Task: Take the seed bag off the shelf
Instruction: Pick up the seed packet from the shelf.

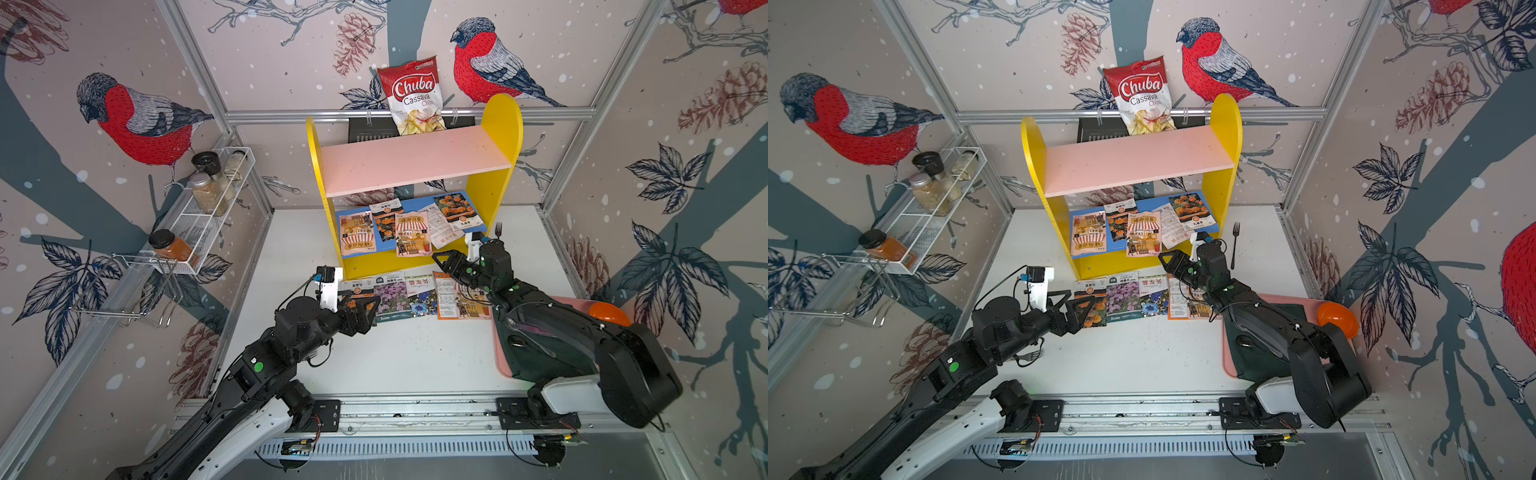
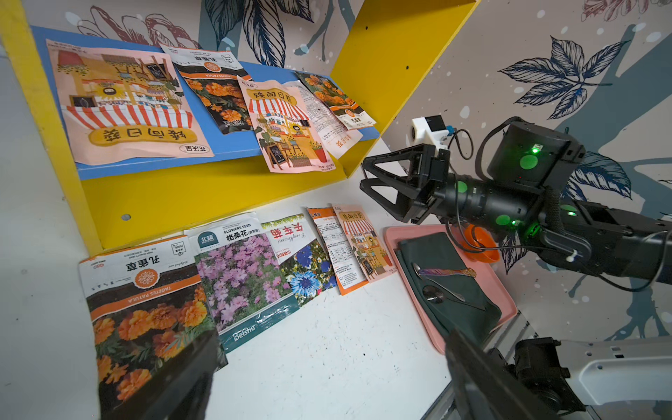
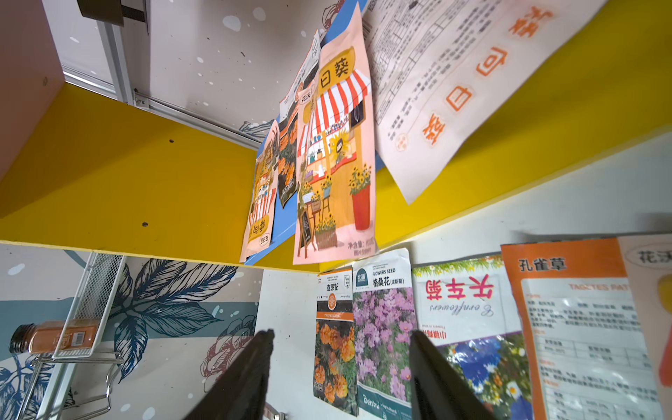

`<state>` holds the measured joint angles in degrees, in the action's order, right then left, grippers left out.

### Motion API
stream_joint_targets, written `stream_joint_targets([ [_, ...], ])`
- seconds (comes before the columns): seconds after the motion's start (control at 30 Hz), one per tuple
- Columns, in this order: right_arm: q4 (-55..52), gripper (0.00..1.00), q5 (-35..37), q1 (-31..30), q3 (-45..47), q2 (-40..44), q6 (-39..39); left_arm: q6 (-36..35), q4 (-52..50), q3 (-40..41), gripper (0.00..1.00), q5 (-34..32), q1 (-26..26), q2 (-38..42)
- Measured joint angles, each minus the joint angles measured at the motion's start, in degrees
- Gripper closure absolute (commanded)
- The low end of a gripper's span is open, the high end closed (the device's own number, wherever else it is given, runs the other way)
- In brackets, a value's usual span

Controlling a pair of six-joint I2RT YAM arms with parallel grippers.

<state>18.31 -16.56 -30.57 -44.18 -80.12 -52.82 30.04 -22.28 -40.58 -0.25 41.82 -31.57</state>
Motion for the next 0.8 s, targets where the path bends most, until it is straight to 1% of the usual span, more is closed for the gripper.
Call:
stream_joint_targets([
  [0.27, 5.3, 0.47, -3.5, 1.1, -2.6, -7.1, -2.7, 0.0, -1.2, 0.0, 0.03, -1.2, 0.0, 0.8],
  [0.43, 7.7, 0.51, -5.0, 1.3, -3.8, -10.7, -3.1, 0.0, -1.3, 0.0, 0.03, -1.4, 0.0, 0.7],
  [0.8, 9.0, 0.6, -6.3, 1.7, -8.0, -15.5, -4.3, 0.0, -1.2, 0.7, 0.03, -1.6, 0.0, 1.1],
])
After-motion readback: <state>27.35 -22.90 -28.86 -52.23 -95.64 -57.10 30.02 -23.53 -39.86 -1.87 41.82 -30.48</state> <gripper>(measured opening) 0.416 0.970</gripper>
